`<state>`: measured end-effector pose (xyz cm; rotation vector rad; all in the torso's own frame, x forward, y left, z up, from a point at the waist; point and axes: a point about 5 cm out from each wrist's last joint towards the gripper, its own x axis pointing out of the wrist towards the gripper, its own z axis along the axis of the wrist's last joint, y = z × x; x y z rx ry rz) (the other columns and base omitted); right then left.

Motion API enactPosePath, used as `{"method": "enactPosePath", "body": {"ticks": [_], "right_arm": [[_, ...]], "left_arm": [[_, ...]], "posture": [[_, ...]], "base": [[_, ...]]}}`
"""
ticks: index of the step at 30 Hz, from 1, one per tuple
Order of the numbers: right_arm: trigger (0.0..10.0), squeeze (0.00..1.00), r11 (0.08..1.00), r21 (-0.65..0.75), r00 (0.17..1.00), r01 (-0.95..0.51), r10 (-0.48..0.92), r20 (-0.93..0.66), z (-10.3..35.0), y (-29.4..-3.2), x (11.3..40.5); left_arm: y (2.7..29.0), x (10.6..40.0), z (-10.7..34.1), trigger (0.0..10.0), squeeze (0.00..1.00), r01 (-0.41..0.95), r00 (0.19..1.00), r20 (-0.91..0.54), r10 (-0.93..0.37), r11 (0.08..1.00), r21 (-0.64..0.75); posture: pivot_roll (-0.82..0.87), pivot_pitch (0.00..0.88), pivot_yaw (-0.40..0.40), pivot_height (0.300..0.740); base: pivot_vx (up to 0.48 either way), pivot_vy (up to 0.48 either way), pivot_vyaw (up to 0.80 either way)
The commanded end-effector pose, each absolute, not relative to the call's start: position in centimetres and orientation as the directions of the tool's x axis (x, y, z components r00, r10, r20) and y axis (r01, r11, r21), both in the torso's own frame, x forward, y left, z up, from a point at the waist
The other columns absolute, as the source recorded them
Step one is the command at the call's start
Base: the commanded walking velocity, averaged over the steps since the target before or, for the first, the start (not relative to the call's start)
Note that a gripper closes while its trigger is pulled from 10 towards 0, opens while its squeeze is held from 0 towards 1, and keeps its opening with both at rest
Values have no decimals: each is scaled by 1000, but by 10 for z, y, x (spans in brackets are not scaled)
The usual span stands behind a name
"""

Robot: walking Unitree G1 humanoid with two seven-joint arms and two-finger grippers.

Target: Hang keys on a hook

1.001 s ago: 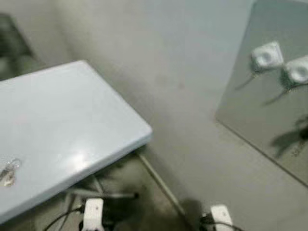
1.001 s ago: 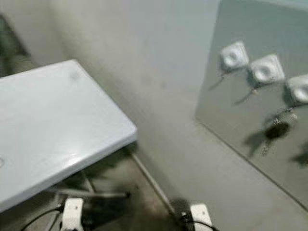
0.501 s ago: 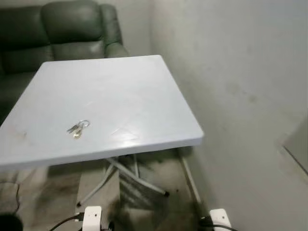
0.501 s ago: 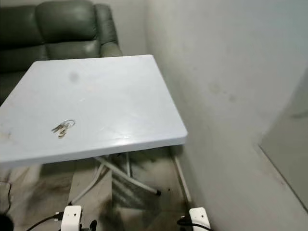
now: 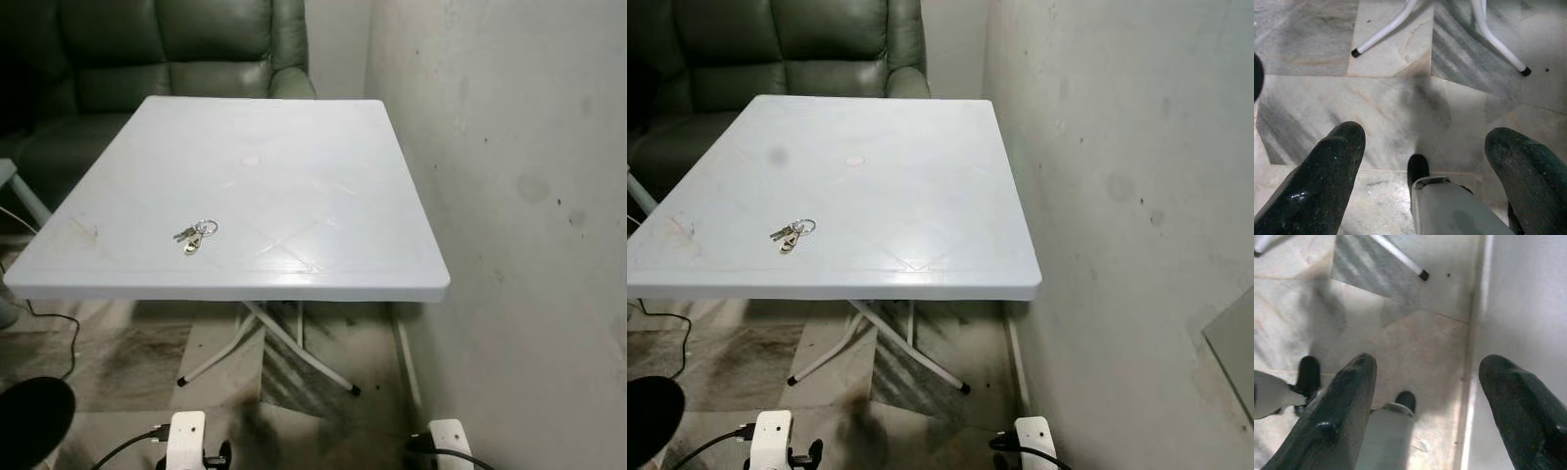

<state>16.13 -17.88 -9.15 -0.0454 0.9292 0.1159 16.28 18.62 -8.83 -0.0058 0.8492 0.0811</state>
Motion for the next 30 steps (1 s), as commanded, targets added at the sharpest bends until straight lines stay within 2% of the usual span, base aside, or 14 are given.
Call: {"method": "enactPosePath", "body": {"ticks": [1, 8, 30], "right_arm": [[10000, 0, 992, 13, 599, -124, 85, -796, -90, -179, 165], [10000, 0, 992, 8, 596, -130, 84, -799, -90, -180, 163], [10000, 0, 990, 4, 588, -143, 89, -804, -91, -184, 159]], "left_arm": [[188, 163, -88, 10000, 0, -85, 652, -754, 75, 996, 26], [188, 163, -88, 10000, 0, -93, 651, -756, 73, 996, 16], [187, 156, -92, 10000, 0, -106, 629, -774, 71, 994, 5]], "posture": [[-81, 0, 3, 740], [-79, 0, -3, 740], [-77, 0, -19, 740]], "base": [[0, 0, 0], [0, 137, 0], [0, 378, 0]]}}
